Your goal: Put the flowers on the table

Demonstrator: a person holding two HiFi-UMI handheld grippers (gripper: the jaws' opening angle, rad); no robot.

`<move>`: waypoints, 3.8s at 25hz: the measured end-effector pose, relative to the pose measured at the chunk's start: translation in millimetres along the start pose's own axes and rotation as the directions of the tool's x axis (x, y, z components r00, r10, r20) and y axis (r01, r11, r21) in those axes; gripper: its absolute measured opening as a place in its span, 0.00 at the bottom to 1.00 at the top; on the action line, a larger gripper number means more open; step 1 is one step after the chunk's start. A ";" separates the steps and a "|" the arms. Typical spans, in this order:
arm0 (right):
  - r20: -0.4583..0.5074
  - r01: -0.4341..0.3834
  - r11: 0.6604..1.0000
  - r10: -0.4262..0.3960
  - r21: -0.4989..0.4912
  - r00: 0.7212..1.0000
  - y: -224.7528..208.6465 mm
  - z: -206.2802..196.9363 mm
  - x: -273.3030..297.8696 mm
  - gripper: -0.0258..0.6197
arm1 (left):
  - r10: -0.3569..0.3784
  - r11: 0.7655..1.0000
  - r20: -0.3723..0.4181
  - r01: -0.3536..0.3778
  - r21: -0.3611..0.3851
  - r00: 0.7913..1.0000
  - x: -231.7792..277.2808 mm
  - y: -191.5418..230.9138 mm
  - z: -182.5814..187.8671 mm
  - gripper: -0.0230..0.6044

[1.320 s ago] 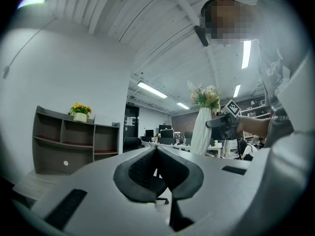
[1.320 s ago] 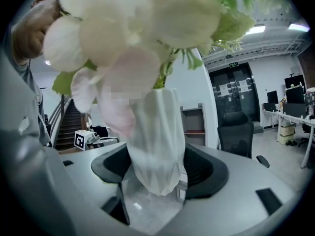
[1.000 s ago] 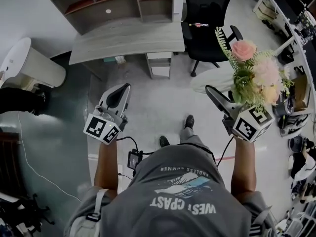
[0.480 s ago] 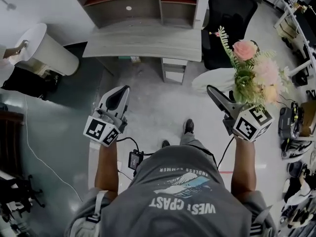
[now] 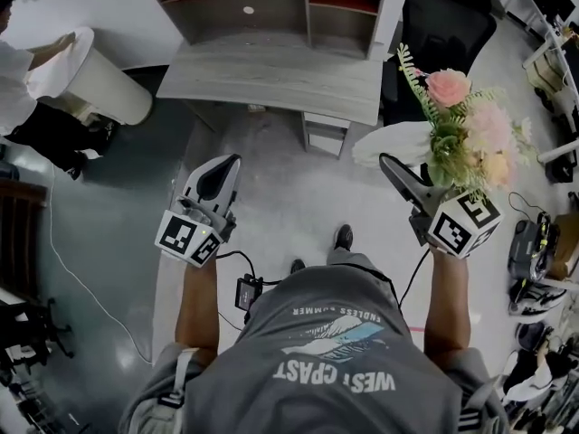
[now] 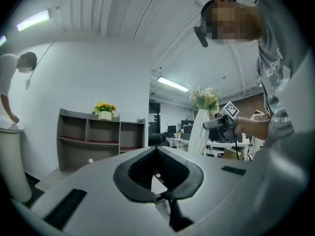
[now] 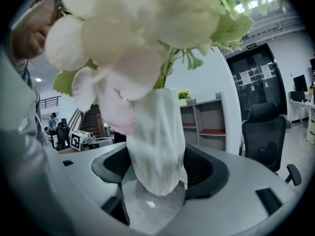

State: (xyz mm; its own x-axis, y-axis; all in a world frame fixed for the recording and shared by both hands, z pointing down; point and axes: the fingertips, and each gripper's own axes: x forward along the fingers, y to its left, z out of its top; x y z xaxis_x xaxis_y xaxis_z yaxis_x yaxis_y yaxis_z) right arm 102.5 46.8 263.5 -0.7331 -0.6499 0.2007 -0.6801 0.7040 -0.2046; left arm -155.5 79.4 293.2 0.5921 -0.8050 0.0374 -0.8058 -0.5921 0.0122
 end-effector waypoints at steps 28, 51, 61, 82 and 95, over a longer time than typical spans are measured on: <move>-0.013 -0.200 0.980 0.200 -0.001 0.980 -137.1 32.6 80.3 0.57 | 0.217 0.975 -0.031 -0.216 0.046 0.976 98.3 20.9 10.7 0.06; 0.006 0.121 0.991 -0.122 0.065 0.993 -201.8 38.7 90.8 0.57 | -0.122 0.992 -0.003 0.122 0.035 0.993 238.1 91.9 13.4 0.06; -0.007 0.214 0.974 -0.214 0.080 0.977 -217.0 45.0 147.5 0.57 | -0.221 0.975 -0.001 0.221 0.004 0.975 278.3 151.4 2.9 0.06; -0.070 0.325 0.940 -0.320 0.099 0.945 -242.3 28.1 251.7 0.57 | -0.395 0.917 0.026 0.396 -0.040 0.918 329.4 222.6 -14.5 0.06; -0.123 0.274 0.956 -0.262 0.103 0.957 -284.8 -18.5 279.6 0.57 | -0.301 0.952 0.001 0.301 -0.051 0.954 329.3 220.4 -25.3 0.06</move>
State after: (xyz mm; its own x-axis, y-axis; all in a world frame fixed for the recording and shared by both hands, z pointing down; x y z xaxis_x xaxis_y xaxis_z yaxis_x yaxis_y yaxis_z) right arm 91.3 -330.1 395.6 -0.5229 -0.7711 0.3634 -0.8523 0.4652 -0.2392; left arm -138.4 -315.2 333.5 0.8073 -0.5893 0.0308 -0.5898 -0.8041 0.0741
